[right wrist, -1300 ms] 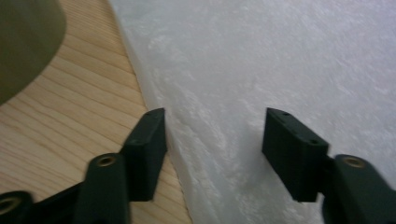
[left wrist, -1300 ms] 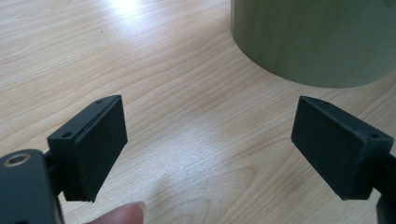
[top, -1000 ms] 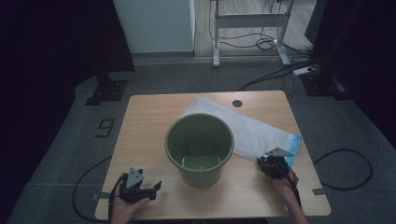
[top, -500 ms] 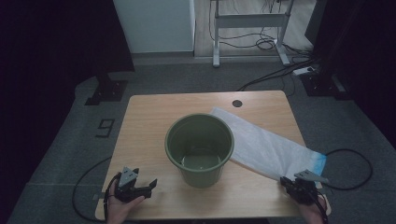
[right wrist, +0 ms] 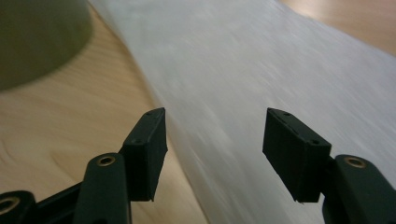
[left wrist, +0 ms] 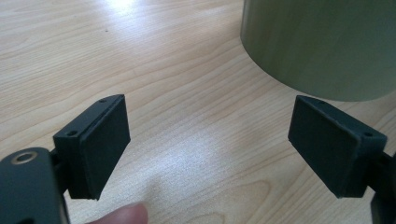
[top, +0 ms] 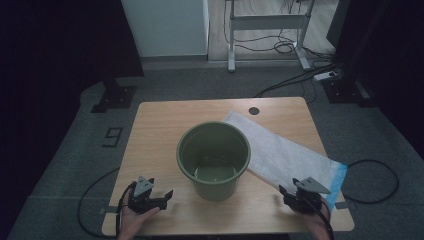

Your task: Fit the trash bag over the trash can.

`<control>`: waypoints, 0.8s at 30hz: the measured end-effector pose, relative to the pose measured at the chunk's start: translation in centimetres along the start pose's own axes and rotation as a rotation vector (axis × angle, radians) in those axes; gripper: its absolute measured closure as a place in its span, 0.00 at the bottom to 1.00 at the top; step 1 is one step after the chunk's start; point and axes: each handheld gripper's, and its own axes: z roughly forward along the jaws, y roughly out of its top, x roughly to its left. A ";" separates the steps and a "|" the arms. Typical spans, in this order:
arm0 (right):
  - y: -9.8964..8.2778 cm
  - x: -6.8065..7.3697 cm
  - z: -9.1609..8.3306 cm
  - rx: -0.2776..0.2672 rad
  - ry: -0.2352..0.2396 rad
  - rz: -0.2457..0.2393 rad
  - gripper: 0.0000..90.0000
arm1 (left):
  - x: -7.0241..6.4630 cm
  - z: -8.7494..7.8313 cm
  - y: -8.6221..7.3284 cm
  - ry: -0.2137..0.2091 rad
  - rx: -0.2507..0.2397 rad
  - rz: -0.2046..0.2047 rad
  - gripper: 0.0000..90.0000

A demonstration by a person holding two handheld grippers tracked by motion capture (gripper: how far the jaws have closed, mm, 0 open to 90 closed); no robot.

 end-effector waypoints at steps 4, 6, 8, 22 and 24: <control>1.6 1.5 3.0 0.033 0.048 -0.047 0.41 | -0.1 0.0 -0.1 -0.001 0.003 0.005 0.14; 1.9 1.7 4.4 0.059 0.052 -0.057 0.42 | -0.1 -0.1 -0.3 0.001 0.006 0.000 0.14; 2.2 1.6 5.6 0.077 0.059 -0.051 0.43 | -0.1 -0.2 -0.5 0.003 0.009 -0.003 0.14; 1.3 0.0 4.1 0.164 0.078 0.012 0.93 | 0.1 -1.2 -1.1 0.040 0.019 -0.016 0.15; 0.5 -0.3 2.9 0.166 0.088 0.025 0.93 | 0.1 -1.2 -1.2 0.041 0.022 -0.017 0.15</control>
